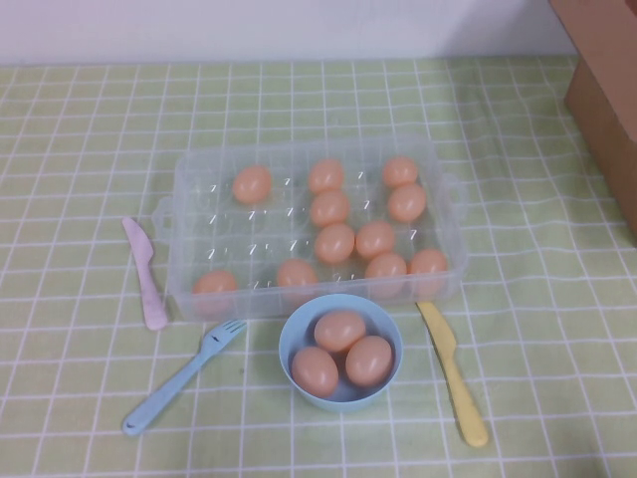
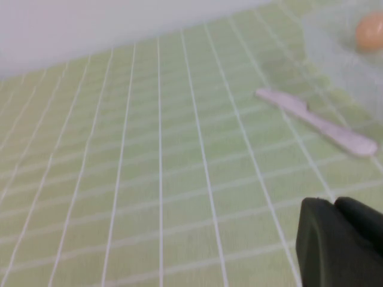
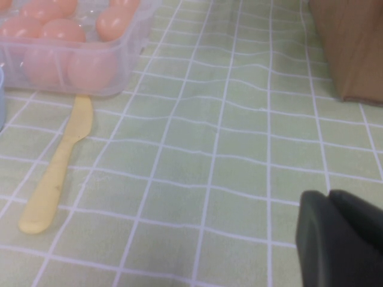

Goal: Take an egg out of the egg box

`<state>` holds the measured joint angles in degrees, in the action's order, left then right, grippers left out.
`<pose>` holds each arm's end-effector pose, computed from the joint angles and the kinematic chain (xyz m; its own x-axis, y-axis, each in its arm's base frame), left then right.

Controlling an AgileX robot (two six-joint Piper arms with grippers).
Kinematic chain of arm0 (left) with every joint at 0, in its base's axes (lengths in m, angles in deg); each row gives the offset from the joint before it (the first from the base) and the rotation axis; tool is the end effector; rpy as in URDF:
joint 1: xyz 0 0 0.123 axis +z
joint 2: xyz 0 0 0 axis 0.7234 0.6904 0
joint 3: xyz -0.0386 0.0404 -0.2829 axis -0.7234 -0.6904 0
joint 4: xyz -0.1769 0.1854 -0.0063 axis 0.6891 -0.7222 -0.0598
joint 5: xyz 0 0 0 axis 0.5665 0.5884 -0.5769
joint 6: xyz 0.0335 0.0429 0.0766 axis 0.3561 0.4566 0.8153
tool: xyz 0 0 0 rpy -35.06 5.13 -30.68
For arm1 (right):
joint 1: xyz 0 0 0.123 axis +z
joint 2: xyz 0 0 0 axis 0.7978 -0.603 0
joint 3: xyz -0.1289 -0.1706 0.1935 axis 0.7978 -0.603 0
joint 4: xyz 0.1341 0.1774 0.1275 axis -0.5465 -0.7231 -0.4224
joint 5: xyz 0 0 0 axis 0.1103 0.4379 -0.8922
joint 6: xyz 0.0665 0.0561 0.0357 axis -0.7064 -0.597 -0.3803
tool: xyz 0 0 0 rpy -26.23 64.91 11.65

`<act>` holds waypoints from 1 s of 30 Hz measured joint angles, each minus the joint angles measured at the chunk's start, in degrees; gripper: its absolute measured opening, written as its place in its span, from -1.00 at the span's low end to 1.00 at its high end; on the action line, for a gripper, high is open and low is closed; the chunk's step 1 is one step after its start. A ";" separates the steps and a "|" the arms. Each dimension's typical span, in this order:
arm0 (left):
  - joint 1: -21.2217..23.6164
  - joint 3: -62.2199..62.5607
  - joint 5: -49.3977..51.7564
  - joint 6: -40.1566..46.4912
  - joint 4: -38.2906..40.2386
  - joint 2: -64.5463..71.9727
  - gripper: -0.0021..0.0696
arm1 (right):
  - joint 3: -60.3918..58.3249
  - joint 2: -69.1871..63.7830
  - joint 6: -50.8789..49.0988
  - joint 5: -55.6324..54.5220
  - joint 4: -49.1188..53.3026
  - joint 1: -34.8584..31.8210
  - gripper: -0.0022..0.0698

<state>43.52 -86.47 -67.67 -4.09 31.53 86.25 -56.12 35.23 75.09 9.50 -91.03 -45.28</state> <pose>0.0597 -0.0013 0.1813 -0.1745 0.2392 -0.9552 0.0749 0.9705 0.2294 0.0553 0.0141 0.1701 -0.2834 -0.0667 -0.9567 -0.2078 0.9782 -0.0066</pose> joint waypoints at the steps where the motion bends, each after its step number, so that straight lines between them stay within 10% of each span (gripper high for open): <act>1: 0.48 0.00 1.78 0.00 0.00 -0.11 -0.95 | 0.00 0.00 0.00 0.00 0.00 0.00 -1.00; 30: 1.02 0.00 6.55 0.00 0.86 -0.20 -0.95 | 0.00 0.00 0.00 0.00 0.00 0.00 -1.00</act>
